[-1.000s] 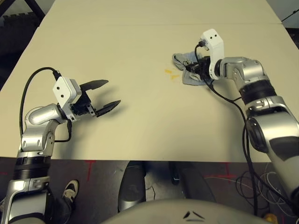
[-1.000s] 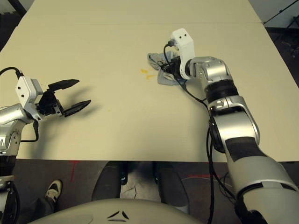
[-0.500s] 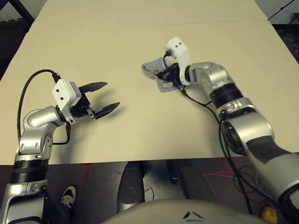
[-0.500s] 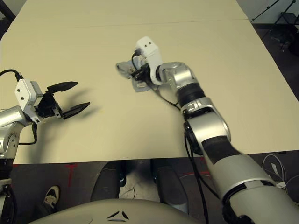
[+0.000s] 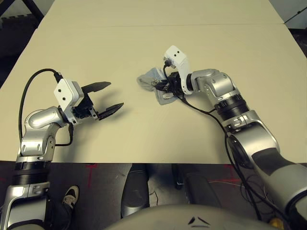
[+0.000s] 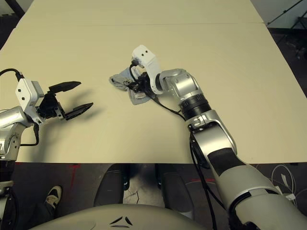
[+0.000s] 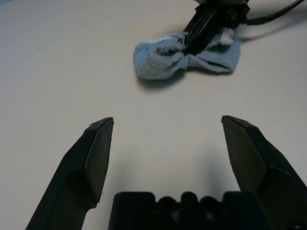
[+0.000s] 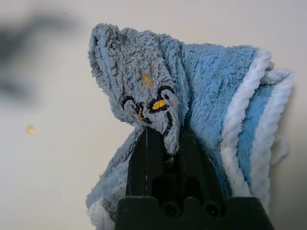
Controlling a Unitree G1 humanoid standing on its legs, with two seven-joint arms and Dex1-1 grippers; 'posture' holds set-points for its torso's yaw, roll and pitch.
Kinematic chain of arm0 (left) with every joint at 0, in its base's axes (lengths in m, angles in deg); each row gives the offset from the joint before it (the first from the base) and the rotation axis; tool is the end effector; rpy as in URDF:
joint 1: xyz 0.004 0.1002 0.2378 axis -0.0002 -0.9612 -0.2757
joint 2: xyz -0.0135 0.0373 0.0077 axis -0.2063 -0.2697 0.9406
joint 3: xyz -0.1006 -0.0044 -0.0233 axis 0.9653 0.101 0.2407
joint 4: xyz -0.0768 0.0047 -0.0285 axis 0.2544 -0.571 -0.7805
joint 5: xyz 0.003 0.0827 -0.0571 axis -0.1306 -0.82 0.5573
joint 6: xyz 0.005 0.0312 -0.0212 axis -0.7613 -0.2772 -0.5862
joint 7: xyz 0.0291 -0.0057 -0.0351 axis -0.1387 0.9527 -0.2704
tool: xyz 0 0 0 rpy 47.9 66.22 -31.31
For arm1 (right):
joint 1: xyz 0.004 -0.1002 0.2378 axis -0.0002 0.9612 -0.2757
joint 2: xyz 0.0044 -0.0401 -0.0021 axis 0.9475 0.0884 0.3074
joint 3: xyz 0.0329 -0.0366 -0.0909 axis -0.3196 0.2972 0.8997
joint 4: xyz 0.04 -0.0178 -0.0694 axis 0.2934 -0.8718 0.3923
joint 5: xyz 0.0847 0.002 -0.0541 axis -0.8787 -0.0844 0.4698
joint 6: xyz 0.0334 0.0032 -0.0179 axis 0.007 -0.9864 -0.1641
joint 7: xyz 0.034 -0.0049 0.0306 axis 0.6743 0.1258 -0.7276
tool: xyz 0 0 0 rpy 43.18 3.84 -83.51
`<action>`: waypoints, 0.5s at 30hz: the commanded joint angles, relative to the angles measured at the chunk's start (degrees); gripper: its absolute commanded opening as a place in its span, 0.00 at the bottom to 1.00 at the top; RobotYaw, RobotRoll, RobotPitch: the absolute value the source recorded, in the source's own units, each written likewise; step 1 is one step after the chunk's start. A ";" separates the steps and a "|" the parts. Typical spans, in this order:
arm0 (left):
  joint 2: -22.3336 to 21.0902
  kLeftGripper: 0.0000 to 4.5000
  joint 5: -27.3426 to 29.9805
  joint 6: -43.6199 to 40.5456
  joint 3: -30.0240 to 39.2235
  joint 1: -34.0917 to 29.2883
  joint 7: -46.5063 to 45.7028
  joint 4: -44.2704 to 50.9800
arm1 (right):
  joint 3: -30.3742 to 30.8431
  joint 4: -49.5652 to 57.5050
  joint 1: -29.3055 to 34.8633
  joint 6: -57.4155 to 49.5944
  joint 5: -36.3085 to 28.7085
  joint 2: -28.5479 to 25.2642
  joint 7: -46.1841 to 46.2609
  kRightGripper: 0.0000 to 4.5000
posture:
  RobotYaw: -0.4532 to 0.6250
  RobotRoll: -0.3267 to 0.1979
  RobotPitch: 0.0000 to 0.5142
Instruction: Wipe the water off the table with a rag.
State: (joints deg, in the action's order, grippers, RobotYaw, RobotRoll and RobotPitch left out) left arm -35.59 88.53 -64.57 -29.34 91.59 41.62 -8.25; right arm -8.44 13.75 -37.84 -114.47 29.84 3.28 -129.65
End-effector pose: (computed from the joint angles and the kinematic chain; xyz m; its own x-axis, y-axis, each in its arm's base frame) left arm 0.2358 0.2961 0.1601 0.6234 -0.7774 -0.0838 0.7362 0.5474 0.3980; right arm 0.3466 -0.1252 0.1873 0.5050 0.7458 -0.4345 -0.8170 0.5754 0.0380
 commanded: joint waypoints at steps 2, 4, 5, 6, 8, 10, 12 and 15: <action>0.53 1.00 -1.28 0.86 -1.59 1.45 1.14 -2.37 | -3.32 4.20 2.21 -3.04 -0.84 -5.21 1.53 0.01 | 0.64 0.62 0.43; 0.87 1.00 -1.44 1.07 -1.89 2.04 1.34 -2.88 | -4.14 6.07 2.89 -4.27 -1.29 -7.39 1.70 0.01 | 0.64 0.62 0.42; 1.02 1.00 -1.50 1.11 -2.02 2.26 1.38 -3.03 | -4.48 6.88 3.20 -4.80 -1.52 -8.33 1.77 0.01 | 0.63 0.62 0.42; 1.15 1.00 -1.57 1.14 -2.14 2.43 1.38 -3.13 | -4.85 7.65 3.51 -5.35 -1.83 -9.25 1.87 0.01 | 0.63 0.62 0.42; 1.40 1.00 -1.68 1.26 -2.40 2.78 1.42 -3.38 | -6.14 9.38 4.02 -6.76 -2.61 -11.49 1.80 0.01 | 0.62 0.62 0.42; 1.61 1.00 -1.78 1.39 -2.61 3.14 1.51 -3.74 | -7.83 11.19 4.11 -8.33 -3.45 -15.31 0.86 0.01 | 0.61 0.62 0.42; 1.77 1.00 -1.79 1.53 -2.75 3.40 1.62 -4.05 | -9.17 12.19 3.85 -9.28 -4.02 -19.78 0.16 0.01 | 0.61 0.62 0.41; 2.07 1.00 -1.90 1.90 -2.99 3.75 1.79 -4.73 | -9.96 13.62 4.54 -9.96 -4.20 -26.83 -1.64 0.01 | 0.59 0.62 0.41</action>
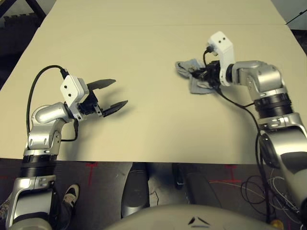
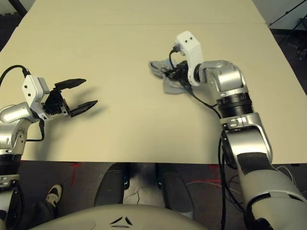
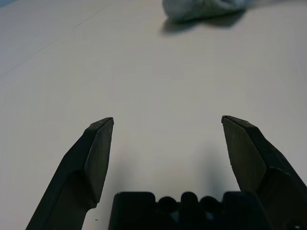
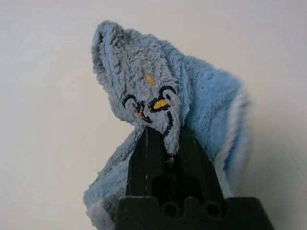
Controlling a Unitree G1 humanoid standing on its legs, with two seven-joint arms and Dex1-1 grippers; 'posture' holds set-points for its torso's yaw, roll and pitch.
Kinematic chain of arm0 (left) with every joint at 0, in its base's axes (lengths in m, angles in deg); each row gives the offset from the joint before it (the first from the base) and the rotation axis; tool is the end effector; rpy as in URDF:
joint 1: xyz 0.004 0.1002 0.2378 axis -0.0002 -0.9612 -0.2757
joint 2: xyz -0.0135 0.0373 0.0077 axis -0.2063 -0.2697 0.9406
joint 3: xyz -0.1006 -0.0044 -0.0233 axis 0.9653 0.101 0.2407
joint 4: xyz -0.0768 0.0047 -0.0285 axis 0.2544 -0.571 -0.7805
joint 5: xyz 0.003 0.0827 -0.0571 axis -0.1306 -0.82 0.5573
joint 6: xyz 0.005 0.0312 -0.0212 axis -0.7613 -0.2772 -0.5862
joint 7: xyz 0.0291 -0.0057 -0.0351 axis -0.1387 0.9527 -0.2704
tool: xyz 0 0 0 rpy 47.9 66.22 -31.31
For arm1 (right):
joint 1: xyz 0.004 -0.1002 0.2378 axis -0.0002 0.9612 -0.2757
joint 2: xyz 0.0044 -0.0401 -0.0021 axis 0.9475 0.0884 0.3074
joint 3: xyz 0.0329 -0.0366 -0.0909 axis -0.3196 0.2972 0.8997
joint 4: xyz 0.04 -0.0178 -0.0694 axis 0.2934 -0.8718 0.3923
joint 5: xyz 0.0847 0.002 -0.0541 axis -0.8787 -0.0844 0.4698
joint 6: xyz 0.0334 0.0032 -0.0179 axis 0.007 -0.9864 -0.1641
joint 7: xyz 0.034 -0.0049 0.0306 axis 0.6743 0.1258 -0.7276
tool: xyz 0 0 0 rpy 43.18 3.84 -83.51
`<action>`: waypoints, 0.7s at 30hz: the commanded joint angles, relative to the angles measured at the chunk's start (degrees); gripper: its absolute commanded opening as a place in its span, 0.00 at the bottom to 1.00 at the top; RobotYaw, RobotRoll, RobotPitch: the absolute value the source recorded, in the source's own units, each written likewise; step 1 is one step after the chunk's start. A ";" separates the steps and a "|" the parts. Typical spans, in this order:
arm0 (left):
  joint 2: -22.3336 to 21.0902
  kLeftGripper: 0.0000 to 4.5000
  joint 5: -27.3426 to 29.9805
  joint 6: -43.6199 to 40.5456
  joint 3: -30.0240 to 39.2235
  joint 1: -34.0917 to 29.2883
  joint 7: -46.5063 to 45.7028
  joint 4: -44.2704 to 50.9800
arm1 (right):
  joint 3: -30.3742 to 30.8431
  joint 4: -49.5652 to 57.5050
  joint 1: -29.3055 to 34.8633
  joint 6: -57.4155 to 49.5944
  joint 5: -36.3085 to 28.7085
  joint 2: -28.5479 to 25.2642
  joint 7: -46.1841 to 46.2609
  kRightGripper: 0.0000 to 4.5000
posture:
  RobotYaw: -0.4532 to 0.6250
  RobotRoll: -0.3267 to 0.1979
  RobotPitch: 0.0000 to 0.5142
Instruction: Wipe the water off the table with a rag.
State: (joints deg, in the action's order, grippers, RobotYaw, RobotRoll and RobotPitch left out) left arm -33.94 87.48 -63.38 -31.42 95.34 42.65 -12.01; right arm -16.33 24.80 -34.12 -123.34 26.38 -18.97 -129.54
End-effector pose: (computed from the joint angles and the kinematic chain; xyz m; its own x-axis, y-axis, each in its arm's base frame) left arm 0.2481 0.2899 0.1577 0.6006 -0.7959 -0.0761 0.7519 0.5298 0.3924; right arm 0.3197 -0.2393 0.2364 0.7491 0.5048 -0.4289 -0.5870 0.8059 -0.0767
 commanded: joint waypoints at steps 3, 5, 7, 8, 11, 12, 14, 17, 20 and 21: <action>0.92 1.00 -0.97 1.05 -1.13 0.37 0.77 -1.57 | -2.48 4.58 3.33 -2.34 -1.13 -10.20 -3.33 0.01 | 0.59 0.62 0.41; 1.21 1.00 -1.04 1.11 -1.20 0.67 0.78 -1.88 | -3.29 5.92 5.98 -3.43 -1.61 -12.90 -3.65 0.01 | 0.58 0.62 0.41; 1.37 1.00 -1.10 1.28 -1.24 0.92 0.91 -2.24 | -4.38 7.07 9.45 -4.00 -1.98 -14.96 -3.45 0.01 | 0.58 0.62 0.41; 1.41 1.00 -1.13 1.41 -1.27 1.08 0.95 -2.50 | -5.05 7.45 11.31 -4.03 -2.14 -15.57 -3.14 0.01 | 0.57 0.62 0.40; 1.53 1.00 -1.18 1.67 -1.38 1.61 1.01 -3.12 | -6.83 7.73 15.55 -3.44 -2.43 -15.70 -1.47 0.01 | 0.57 0.62 0.39; 1.60 1.00 -1.24 1.70 -1.48 1.80 1.04 -3.25 | -7.32 6.85 16.92 -2.18 -2.17 -14.83 -0.23 0.01 | 0.56 0.62 0.39; 1.70 1.00 -1.35 1.76 -1.65 2.12 1.09 -3.49 | -7.63 5.63 18.67 -0.88 -1.99 -13.39 1.42 0.01 | 0.56 0.62 0.39; 1.84 1.00 -1.43 1.69 -1.95 2.77 1.09 -3.71 | -7.96 3.04 19.81 2.03 -1.41 -10.78 4.37 0.17 | 0.56 0.62 0.38; 1.86 1.00 -1.47 1.71 -2.04 3.12 1.13 -3.95 | -9.40 1.51 19.71 3.06 -2.17 -9.02 5.79 0.39 | 0.56 0.62 0.38; 1.80 1.00 -1.46 1.74 -2.03 3.14 1.17 -3.99 | -10.00 1.67 19.95 4.54 -2.48 -9.07 5.50 0.47 | 0.56 0.62 0.38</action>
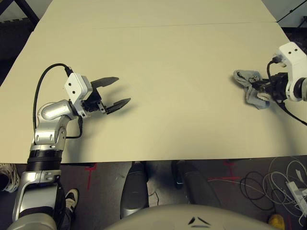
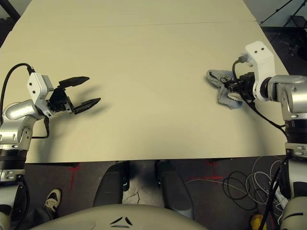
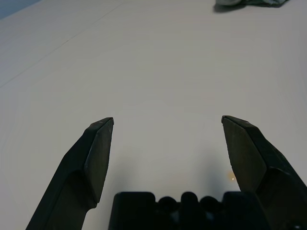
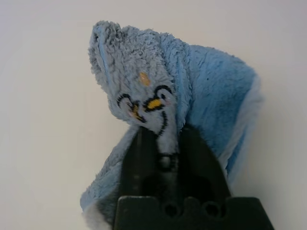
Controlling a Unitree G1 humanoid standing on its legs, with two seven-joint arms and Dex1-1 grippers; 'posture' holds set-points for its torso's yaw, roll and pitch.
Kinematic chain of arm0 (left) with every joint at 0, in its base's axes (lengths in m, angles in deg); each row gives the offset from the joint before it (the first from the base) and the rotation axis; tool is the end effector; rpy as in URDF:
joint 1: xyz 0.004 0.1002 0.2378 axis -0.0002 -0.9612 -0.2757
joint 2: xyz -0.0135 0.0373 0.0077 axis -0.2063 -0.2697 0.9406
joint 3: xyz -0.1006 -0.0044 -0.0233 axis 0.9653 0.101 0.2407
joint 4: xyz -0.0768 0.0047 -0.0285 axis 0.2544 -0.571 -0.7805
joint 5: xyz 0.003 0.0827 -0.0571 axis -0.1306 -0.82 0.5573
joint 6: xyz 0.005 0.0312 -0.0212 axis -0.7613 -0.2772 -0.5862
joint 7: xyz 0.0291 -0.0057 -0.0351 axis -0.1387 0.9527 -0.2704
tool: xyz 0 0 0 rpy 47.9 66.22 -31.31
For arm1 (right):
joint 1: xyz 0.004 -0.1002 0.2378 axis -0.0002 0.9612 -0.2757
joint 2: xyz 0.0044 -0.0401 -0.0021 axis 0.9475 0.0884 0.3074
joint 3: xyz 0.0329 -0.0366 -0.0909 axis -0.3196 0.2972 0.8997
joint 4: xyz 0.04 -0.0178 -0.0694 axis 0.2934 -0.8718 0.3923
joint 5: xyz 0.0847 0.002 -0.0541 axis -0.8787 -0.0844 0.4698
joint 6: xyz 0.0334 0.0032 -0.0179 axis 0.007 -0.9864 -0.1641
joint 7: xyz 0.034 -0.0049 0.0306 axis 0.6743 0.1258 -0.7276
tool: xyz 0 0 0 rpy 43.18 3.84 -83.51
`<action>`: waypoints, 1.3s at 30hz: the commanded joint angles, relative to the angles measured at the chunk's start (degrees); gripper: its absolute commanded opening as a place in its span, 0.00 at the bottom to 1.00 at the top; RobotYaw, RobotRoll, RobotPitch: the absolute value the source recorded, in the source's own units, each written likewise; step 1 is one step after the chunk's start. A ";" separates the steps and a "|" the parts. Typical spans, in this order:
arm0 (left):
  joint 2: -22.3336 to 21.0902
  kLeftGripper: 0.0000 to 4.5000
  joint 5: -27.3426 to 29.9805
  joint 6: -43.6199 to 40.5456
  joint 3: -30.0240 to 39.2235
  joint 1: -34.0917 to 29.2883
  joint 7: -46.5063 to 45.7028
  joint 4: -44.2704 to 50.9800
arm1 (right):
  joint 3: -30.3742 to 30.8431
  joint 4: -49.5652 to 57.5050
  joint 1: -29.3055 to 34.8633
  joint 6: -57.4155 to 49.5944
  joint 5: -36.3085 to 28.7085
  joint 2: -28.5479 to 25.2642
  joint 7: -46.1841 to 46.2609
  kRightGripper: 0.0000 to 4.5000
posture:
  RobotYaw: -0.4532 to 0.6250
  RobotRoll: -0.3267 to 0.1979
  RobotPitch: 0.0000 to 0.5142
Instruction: Wipe the water off the table with a rag.
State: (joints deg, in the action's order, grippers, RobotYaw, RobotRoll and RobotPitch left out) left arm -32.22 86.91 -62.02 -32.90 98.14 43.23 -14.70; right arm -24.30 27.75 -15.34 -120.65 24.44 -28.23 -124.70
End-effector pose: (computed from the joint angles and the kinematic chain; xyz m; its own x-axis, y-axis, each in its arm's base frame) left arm 0.2575 0.2831 0.1559 0.5797 -0.8128 -0.0572 0.7618 0.5158 0.3918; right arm 0.2749 -0.3104 0.1894 0.8109 0.2559 -0.5262 -0.3507 0.9324 -0.0870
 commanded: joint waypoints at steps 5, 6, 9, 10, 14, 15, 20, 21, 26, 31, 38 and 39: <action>-0.11 1.00 -1.00 0.66 -0.47 0.25 0.59 -1.59 | -7.39 -0.45 1.18 4.80 -5.00 -0.49 -2.06 0.88 | 0.56 0.62 0.38; -0.10 1.00 -1.01 0.70 -0.46 0.25 0.57 -1.63 | -7.97 0.02 1.44 5.73 -5.70 -0.87 -3.11 0.96 | 0.56 0.62 0.38; -0.06 1.00 -0.89 0.48 -0.25 0.11 0.26 -1.45 | -9.85 1.52 2.17 6.62 -7.95 -3.06 -6.42 1.00 | 0.56 0.62 0.38; 0.01 1.00 -0.71 0.13 0.08 0.08 -0.26 -1.29 | -11.19 1.61 2.22 7.62 -8.86 -4.01 -7.55 1.00 | 0.56 0.62 0.38; 0.82 1.00 0.20 -1.35 2.11 1.08 -4.07 -1.62 | -15.32 -0.66 1.73 11.25 -10.88 -5.48 -8.25 1.00 | 0.55 0.62 0.38; 1.23 1.00 0.34 -1.91 2.71 1.52 -5.70 -1.74 | -16.43 -1.77 1.43 12.35 -11.11 -5.17 -7.56 1.00 | 0.55 0.62 0.38; 4.11 1.00 -0.47 -5.33 8.42 5.79 -19.89 -5.24 | -22.20 -12.58 0.50 31.06 -8.40 -0.94 1.89 1.00 | 0.56 0.62 0.38; 4.14 1.00 -1.07 -5.58 9.27 6.32 -22.20 -6.24 | -22.90 -14.37 0.63 34.36 -8.09 -0.08 3.51 1.00 | 0.56 0.62 0.38; 3.84 1.00 -4.24 -6.60 12.60 7.34 -33.23 -10.22 | -25.23 -22.82 1.03 48.04 -7.08 2.88 9.96 1.00 | 0.58 0.62 0.37; 4.23 1.00 -6.01 -5.27 15.53 6.71 -41.23 -13.22 | -27.01 -30.36 0.48 56.35 -7.75 4.47 14.99 1.00 | 0.59 0.62 0.37; 4.53 1.00 -6.83 -3.67 17.05 6.36 -45.58 -15.36 | -26.47 -35.94 -0.33 61.33 -7.91 5.98 17.25 1.00 | 0.60 0.62 0.36; 4.45 1.00 -6.90 -3.38 17.03 6.22 -45.51 -15.46 | -26.31 -36.19 -0.40 61.68 -7.88 6.27 17.38 1.00 | 0.61 0.62 0.36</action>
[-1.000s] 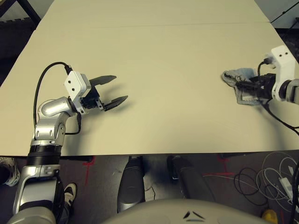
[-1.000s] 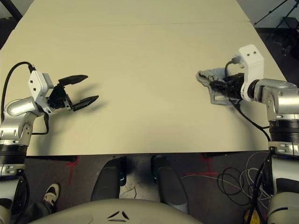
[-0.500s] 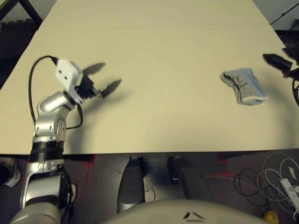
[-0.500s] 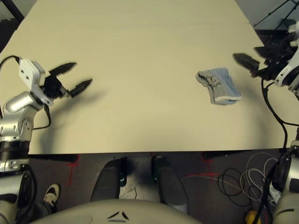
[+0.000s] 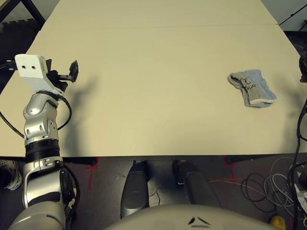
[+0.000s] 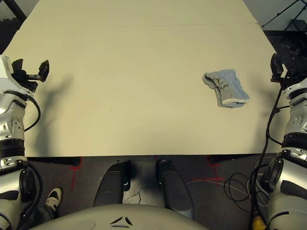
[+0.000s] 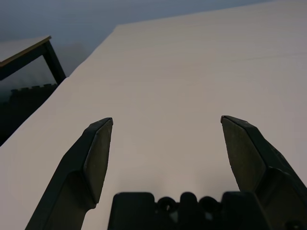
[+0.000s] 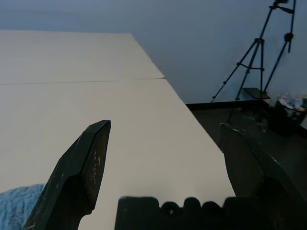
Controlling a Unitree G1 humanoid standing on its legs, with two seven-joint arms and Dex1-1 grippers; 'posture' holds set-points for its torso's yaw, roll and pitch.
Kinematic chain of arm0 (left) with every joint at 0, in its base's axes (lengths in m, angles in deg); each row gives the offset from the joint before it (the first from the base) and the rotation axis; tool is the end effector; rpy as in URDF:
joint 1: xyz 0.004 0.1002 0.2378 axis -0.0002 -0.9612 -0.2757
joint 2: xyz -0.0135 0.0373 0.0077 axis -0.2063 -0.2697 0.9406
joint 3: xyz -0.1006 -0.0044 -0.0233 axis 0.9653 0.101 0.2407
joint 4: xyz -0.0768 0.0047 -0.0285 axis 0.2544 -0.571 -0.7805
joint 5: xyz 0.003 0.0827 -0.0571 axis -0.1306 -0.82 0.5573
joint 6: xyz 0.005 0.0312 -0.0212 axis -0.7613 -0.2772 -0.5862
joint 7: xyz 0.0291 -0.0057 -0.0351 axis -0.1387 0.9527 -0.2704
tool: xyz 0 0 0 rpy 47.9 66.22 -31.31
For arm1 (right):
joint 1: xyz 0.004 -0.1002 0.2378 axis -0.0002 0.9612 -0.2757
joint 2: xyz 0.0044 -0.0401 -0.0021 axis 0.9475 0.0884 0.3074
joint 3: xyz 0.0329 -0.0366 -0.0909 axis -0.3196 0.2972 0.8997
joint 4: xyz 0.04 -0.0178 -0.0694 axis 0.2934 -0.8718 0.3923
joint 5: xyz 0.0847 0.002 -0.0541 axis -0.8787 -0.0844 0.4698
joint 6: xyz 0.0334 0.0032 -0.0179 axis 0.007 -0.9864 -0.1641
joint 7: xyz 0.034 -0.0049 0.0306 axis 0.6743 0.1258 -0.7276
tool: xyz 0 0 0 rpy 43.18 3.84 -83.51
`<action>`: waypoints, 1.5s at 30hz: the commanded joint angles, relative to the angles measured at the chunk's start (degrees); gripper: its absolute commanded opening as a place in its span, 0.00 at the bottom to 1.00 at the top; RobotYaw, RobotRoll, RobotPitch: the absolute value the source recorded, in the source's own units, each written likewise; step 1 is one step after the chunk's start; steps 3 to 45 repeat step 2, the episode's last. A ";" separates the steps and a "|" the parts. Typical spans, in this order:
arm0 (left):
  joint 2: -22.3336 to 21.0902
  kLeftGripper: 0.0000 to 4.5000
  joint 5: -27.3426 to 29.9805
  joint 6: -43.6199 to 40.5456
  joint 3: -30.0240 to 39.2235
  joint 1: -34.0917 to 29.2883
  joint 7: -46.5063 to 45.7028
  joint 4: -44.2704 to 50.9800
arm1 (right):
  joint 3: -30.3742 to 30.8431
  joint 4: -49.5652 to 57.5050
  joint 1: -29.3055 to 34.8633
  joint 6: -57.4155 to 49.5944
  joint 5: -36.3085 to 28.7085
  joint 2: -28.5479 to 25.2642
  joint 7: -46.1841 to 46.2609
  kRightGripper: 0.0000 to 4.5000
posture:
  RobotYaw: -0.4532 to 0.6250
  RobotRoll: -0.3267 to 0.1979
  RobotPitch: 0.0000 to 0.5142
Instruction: Wipe the water off the table with a rag.
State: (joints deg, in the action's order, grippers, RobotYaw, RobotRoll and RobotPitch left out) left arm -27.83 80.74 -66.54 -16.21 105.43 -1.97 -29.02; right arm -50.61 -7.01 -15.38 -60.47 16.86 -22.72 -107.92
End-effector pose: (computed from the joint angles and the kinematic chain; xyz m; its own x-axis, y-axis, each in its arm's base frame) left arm 0.2622 0.3290 0.1547 0.9674 0.1289 0.2182 -0.1594 0.9788 0.1284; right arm 0.2491 -0.3839 0.1463 0.9354 -0.2502 0.2499 0.2506 0.9676 0.0306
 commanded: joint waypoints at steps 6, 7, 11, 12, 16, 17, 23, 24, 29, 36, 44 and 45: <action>-0.03 1.00 -0.66 1.07 0.38 -1.23 -0.33 -1.21 | 0.25 -1.82 -0.47 1.89 -0.22 1.34 0.73 1.00 | 0.61 0.62 0.36; -0.03 1.00 -0.66 1.07 0.38 -1.23 -0.33 -1.21 | 0.25 -1.82 -0.47 1.89 -0.22 1.34 0.73 1.00 | 0.61 0.62 0.36; -0.03 1.00 -0.66 1.07 0.38 -1.23 -0.33 -1.21 | 0.25 -1.82 -0.47 1.89 -0.22 1.34 0.73 1.00 | 0.61 0.62 0.36; -0.03 1.00 -0.66 1.07 0.38 -1.23 -0.33 -1.21 | 0.25 -1.82 -0.47 1.89 -0.22 1.34 0.73 1.00 | 0.61 0.62 0.36; -0.03 1.00 -0.66 1.07 0.38 -1.23 -0.33 -1.21 | 0.25 -1.82 -0.47 1.89 -0.22 1.34 0.73 1.00 | 0.61 0.62 0.36; -0.03 1.00 -0.66 1.07 0.38 -1.23 -0.33 -1.21 | 0.25 -1.82 -0.47 1.89 -0.22 1.34 0.73 1.00 | 0.61 0.62 0.36; -0.03 1.00 -0.66 1.07 0.38 -1.23 -0.33 -1.21 | 0.25 -1.82 -0.47 1.89 -0.22 1.34 0.73 1.00 | 0.61 0.62 0.36; -0.03 1.00 -0.66 1.07 0.38 -1.23 -0.33 -1.21 | 0.25 -1.82 -0.47 1.89 -0.22 1.34 0.73 1.00 | 0.61 0.62 0.36; -0.03 1.00 -0.66 1.07 0.38 -1.23 -0.33 -1.21 | 0.25 -1.82 -0.47 1.89 -0.22 1.34 0.73 1.00 | 0.61 0.62 0.36; -0.03 1.00 -0.66 1.07 0.38 -1.23 -0.33 -1.21 | 0.25 -1.82 -0.47 1.89 -0.22 1.34 0.73 1.00 | 0.61 0.62 0.36; -0.03 1.00 -0.66 1.07 0.38 -1.23 -0.33 -1.21 | 0.25 -1.82 -0.47 1.89 -0.22 1.34 0.73 1.00 | 0.61 0.62 0.36; -0.03 1.00 -0.66 1.07 0.38 -1.23 -0.33 -1.21 | 0.25 -1.82 -0.47 1.89 -0.22 1.34 0.73 1.00 | 0.61 0.62 0.36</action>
